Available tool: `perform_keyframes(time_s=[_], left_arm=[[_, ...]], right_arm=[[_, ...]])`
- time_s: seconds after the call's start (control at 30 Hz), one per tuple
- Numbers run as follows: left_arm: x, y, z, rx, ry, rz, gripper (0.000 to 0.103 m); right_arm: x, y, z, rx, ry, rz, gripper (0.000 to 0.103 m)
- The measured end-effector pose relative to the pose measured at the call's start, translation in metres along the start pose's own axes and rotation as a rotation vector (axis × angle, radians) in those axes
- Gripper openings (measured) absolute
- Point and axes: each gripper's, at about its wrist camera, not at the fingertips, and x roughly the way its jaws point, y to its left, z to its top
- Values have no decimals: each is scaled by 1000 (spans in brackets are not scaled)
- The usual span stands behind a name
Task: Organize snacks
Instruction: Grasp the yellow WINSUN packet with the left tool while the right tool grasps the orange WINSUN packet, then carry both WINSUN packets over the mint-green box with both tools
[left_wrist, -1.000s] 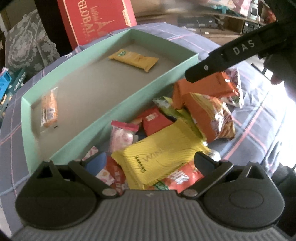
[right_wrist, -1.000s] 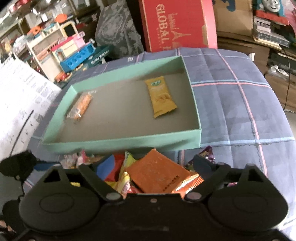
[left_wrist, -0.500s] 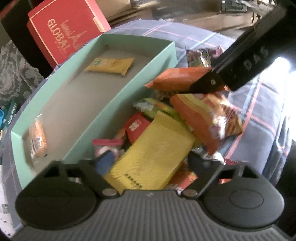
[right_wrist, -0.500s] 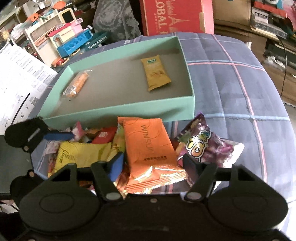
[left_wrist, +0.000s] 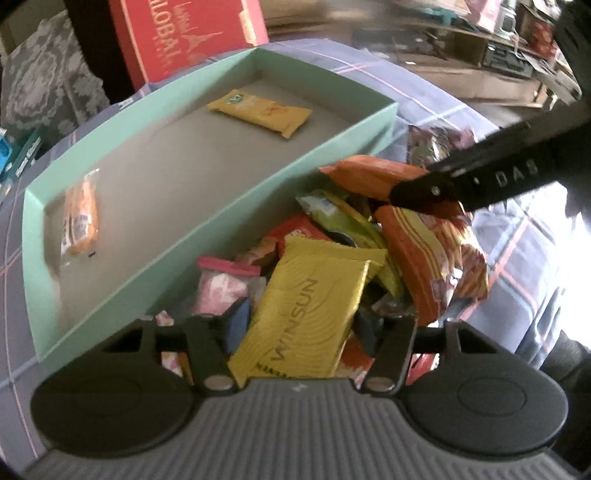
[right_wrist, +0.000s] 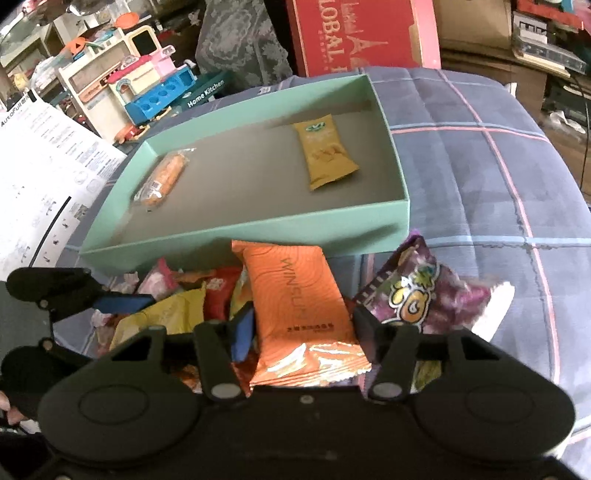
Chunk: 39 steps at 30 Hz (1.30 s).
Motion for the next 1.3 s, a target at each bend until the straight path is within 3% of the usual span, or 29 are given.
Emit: perform_keyframes(time_s=[0.5,0.8,1.03,1.3], left_arm=[[-17,33,-8,-195,-8,-43,54],[-53,47,-7,-255,-99,-63,54],[-66,83,9,-305,-152,27,54],[-37,128,51,-301,-123,125,54]], right_arm=[[-29,-11,-2,108,-63,18,52],[-48,-2,10,138,-119,57,52],[-43,10,39,118,-150,50,52],[18,35,85,108,-123,28,52]])
